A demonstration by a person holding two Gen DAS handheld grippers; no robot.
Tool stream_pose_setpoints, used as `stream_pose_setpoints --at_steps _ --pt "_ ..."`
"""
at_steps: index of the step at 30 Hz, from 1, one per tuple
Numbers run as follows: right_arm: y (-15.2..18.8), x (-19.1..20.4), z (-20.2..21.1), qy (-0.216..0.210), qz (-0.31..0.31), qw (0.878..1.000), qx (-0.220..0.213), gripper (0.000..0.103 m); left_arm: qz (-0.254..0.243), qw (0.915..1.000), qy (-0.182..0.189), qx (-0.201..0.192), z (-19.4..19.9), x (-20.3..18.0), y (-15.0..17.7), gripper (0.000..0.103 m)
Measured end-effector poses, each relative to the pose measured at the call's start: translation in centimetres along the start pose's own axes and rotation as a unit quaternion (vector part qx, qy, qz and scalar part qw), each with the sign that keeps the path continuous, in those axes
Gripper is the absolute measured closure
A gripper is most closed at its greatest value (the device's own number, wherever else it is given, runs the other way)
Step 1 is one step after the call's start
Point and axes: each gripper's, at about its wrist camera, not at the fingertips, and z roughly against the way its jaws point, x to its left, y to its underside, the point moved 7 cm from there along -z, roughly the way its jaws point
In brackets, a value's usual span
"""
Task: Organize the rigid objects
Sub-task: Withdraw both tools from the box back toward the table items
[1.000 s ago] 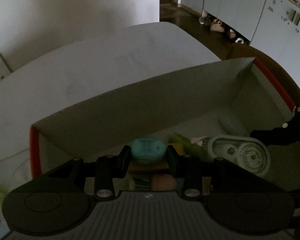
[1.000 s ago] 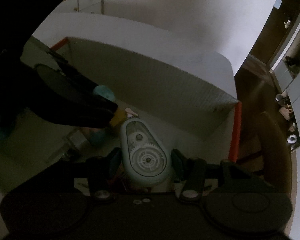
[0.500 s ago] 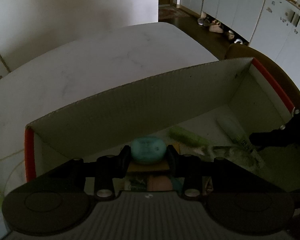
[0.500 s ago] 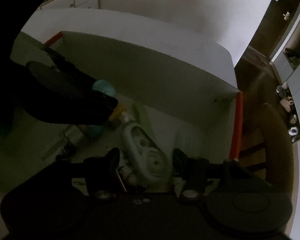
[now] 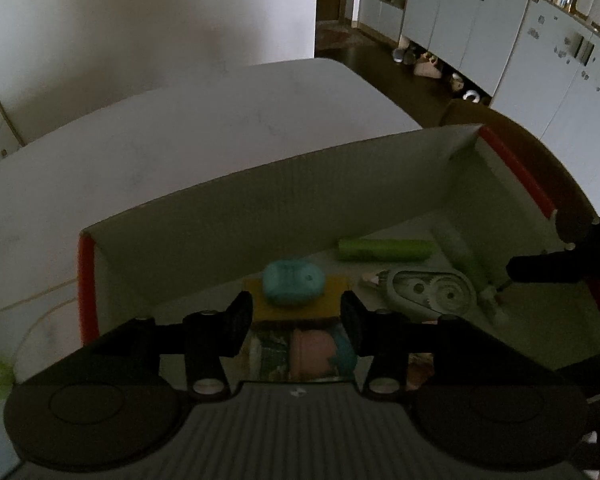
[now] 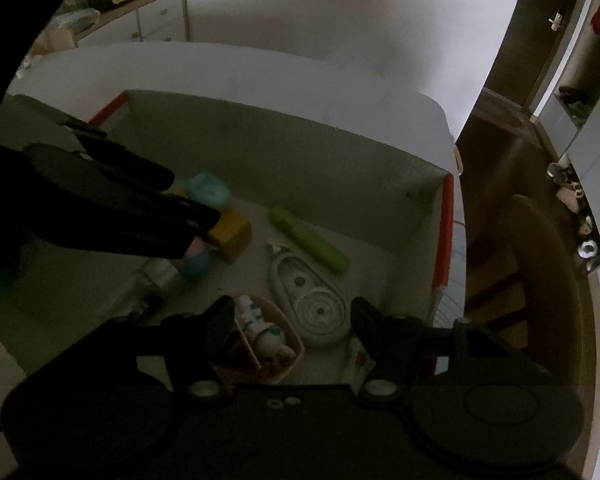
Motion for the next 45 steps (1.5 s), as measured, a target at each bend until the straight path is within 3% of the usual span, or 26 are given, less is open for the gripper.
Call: stream_pose_setpoints --at_steps 8,10,15,21,27,30,40,43,45 --pt "-0.1 0.4 2.1 -0.01 -0.013 1.0 -0.021 0.038 -0.012 0.9996 -0.006 -0.027 3.2 0.3 0.6 0.055" --pt "-0.1 0.5 2.6 -0.014 -0.019 0.999 -0.025 0.033 -0.011 0.9994 -0.006 -0.032 4.1 0.5 0.8 0.055" --pt "-0.3 1.3 3.9 -0.026 -0.026 0.999 -0.038 0.031 0.001 0.9988 -0.004 -0.049 6.5 1.6 1.5 0.055" --pt "-0.5 2.4 5.4 -0.04 -0.034 0.997 -0.054 0.025 0.012 0.9972 0.003 -0.074 9.7 3.0 2.5 0.042" --pt "-0.9 3.9 6.6 -0.05 -0.045 0.995 -0.07 0.019 0.023 0.9951 0.009 -0.095 12.3 4.6 3.7 0.042" --pt "-1.1 4.8 7.3 -0.054 -0.048 0.994 -0.08 0.017 0.031 0.9942 0.012 -0.102 13.3 5.8 4.2 0.037" --pt "-3.5 9.6 8.2 -0.078 -0.049 0.989 -0.112 0.009 0.048 0.9893 0.009 -0.137 16.5 11.2 6.2 0.036" --pt "-4.6 11.4 8.1 -0.085 -0.046 0.988 -0.12 0.006 0.057 0.9881 0.003 -0.143 17.0 13.4 6.8 0.024" --pt "-5.5 12.9 7.8 -0.091 -0.045 0.987 -0.125 0.003 0.059 0.987 -0.005 -0.15 17.4 14.8 7.3 0.024"
